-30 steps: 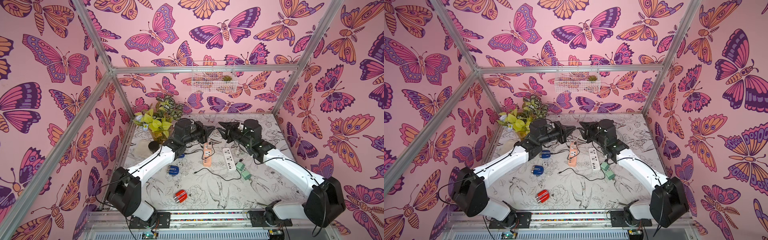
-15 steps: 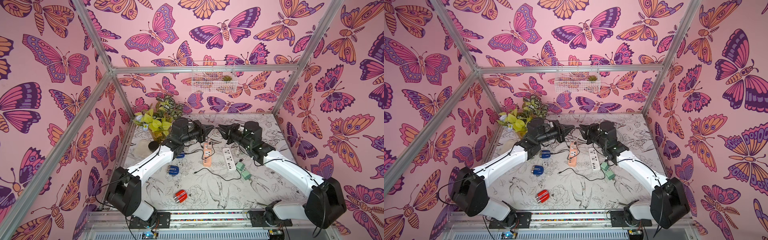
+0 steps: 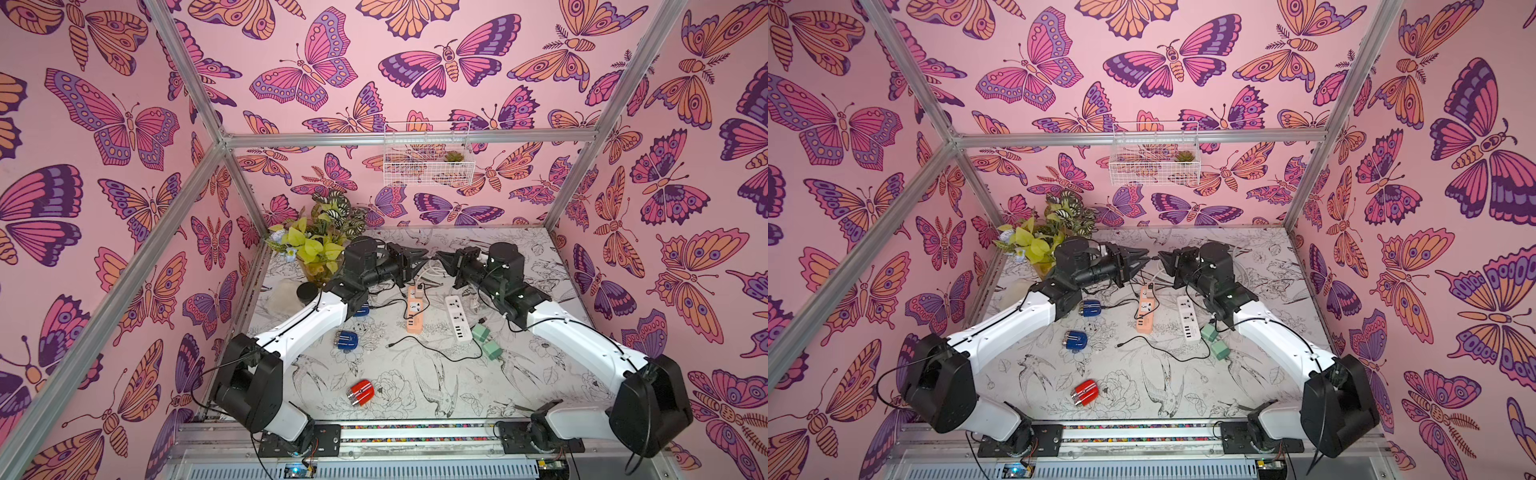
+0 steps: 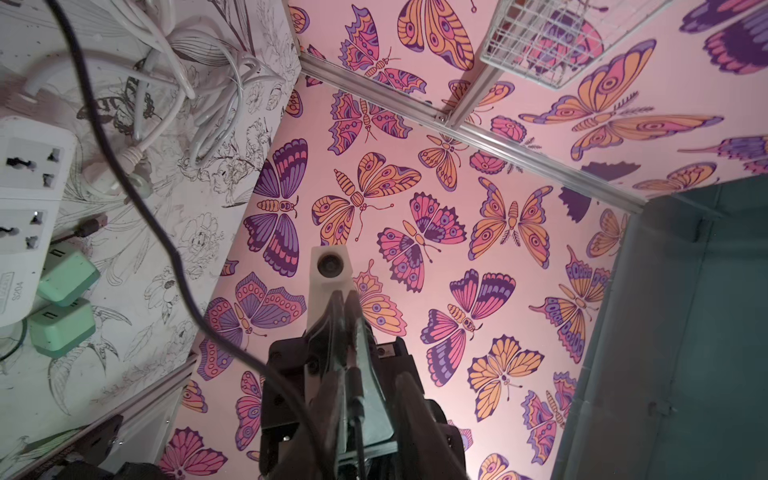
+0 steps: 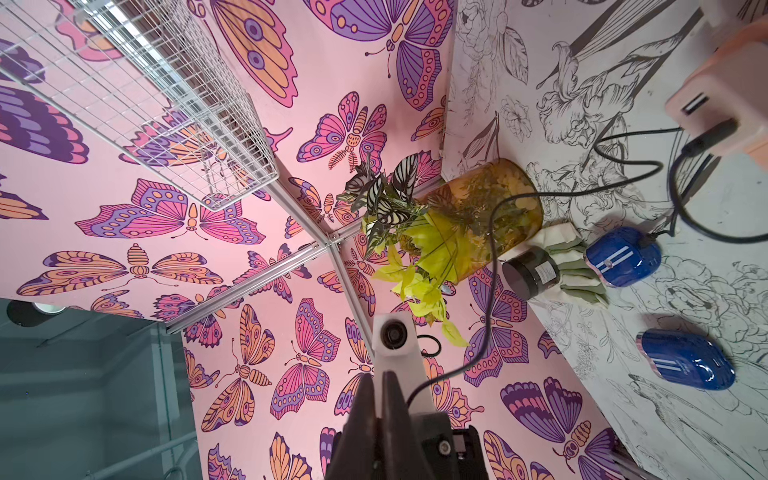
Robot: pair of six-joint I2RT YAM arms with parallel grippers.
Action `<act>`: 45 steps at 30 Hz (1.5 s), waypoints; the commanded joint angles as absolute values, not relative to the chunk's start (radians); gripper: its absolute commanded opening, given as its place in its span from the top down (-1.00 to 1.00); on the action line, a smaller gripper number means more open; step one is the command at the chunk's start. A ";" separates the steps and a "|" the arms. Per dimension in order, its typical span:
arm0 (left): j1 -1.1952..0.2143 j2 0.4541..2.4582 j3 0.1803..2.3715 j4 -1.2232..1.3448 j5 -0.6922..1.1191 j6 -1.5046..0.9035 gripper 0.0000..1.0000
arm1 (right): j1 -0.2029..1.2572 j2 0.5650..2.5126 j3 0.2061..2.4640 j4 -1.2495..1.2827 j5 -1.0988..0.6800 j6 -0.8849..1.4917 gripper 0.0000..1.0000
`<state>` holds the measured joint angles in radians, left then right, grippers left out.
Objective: Charge the electric shaver
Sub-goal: Pick up the charging cable from the center of the board.
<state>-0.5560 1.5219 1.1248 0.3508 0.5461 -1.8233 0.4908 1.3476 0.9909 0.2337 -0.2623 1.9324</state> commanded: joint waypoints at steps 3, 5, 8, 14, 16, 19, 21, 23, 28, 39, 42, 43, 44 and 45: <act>-0.575 1.560 1.146 0.349 0.569 -1.798 0.29 | 0.487 1.346 1.040 0.184 -0.260 1.887 1.00; -0.579 1.571 1.157 0.349 0.572 -1.796 0.32 | 0.489 1.350 1.038 0.183 -0.264 1.888 1.00; -0.581 1.583 1.168 0.348 0.581 -1.793 0.39 | 0.489 1.351 1.039 0.187 -0.264 1.886 1.00; -0.591 1.596 1.179 0.348 0.580 -1.794 0.41 | 0.489 1.355 1.042 0.172 -0.268 1.871 1.00; -0.593 1.596 1.186 0.348 0.581 -1.792 0.41 | 0.489 1.356 1.038 0.174 -0.266 1.870 1.00; -0.595 1.594 1.186 0.349 0.584 -1.794 0.45 | 0.489 1.357 1.030 0.179 -0.260 1.869 1.00; -0.597 1.587 1.179 0.347 0.584 -1.795 0.50 | 0.486 1.359 1.024 0.185 -0.257 1.867 1.00; -0.597 1.577 1.164 0.345 0.583 -1.795 0.54 | 0.483 1.362 1.019 0.198 -0.253 1.870 1.00; -0.597 1.571 1.140 0.341 0.582 -1.796 0.72 | 0.483 1.368 1.030 0.211 -0.259 1.873 1.00; -0.595 1.564 1.137 0.319 0.590 -1.784 0.67 | 0.482 1.341 1.011 0.187 -0.242 1.858 1.00; -0.596 1.559 1.135 0.299 0.593 -1.773 0.65 | 0.481 1.340 1.013 0.178 -0.242 1.850 1.00; -0.597 1.558 1.134 0.299 0.591 -1.773 0.65 | 0.483 1.339 1.013 0.177 -0.242 1.849 1.00; -0.597 1.557 1.132 0.299 0.589 -1.772 0.66 | 0.481 1.340 1.012 0.177 -0.244 1.849 1.00; -0.597 1.555 1.131 0.299 0.588 -1.772 0.66 | 0.481 1.338 1.011 0.175 -0.243 1.848 1.00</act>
<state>-0.5915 1.5837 1.1515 0.3225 0.5652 -1.7992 0.4896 1.3598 1.0035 0.1680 -0.2623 1.8729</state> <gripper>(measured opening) 0.172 0.062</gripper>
